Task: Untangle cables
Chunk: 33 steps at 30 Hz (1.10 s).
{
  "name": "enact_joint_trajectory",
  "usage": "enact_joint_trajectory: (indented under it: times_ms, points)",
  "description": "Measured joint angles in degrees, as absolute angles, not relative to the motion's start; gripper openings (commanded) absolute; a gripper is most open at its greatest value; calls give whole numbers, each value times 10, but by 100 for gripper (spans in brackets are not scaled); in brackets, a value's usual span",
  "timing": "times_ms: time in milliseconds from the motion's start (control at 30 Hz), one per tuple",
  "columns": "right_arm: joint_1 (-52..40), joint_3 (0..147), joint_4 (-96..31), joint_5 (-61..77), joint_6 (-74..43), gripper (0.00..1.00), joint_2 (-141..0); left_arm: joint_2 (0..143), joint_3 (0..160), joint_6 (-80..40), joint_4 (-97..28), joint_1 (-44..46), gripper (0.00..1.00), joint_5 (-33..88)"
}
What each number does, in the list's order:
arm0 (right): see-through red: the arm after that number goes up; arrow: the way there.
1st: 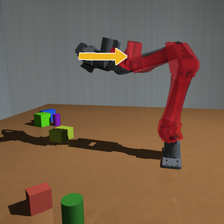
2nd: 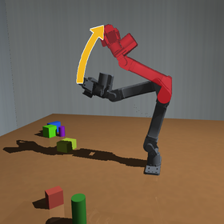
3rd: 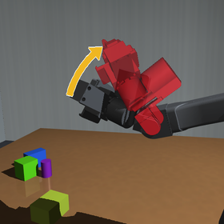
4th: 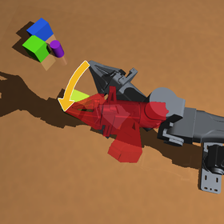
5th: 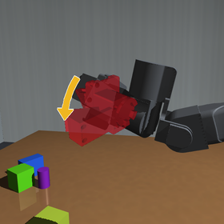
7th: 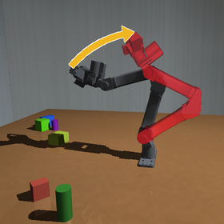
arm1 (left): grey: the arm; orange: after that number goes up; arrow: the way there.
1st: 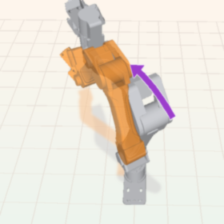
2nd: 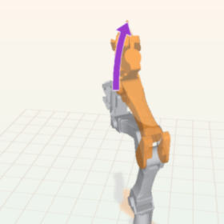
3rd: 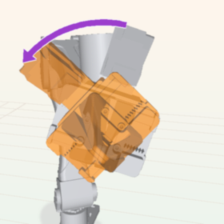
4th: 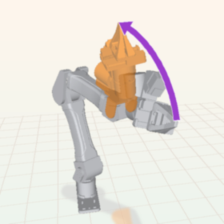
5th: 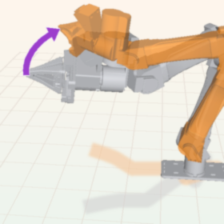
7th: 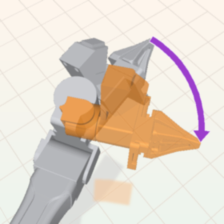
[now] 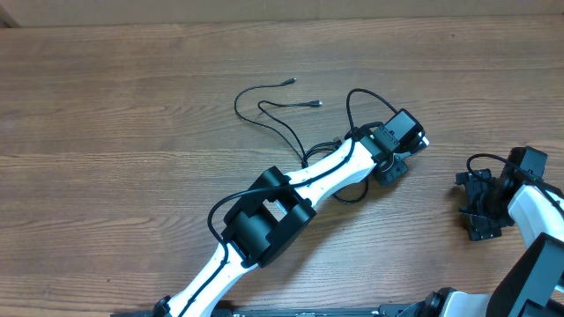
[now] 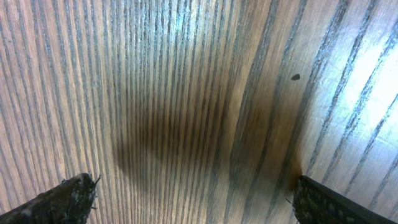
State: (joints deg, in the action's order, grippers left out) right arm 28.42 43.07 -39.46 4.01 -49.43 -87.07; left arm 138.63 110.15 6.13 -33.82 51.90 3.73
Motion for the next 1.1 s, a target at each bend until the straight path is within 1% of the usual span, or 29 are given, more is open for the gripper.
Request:
enact_joint_trajectory:
  times_ms: [33,67,100,133,167,200,433,600,833,1100]
  points:
    - [284,431,-394,40,-494,100,-871,1385,1097,61,-333,519,46,34]
    - [284,431,-395,40,-494,100,-871,1383,1092,62,-330,519,42,33]
    - [284,431,-395,40,-494,100,-871,1381,1088,61,-328,519,34,32]
    - [284,431,-394,40,-494,100,-871,1378,1082,59,-327,519,23,30]
    - [284,431,-395,40,-494,100,-871,1374,1077,58,-328,519,10,29]
    - [284,431,-395,40,-494,100,-871,1372,1073,57,-332,519,4,29]
    - [284,431,-395,40,-494,100,-871,1367,1072,60,-344,519,4,27]
    - [284,431,-395,40,-494,100,-871,1367,1099,50,-394,517,4,27]
    - [284,431,-394,40,-493,100,-871,1366,1228,11,-498,500,4,27]
    - [284,431,-395,40,-493,100,-871,1361,1346,-38,-613,434,4,27]
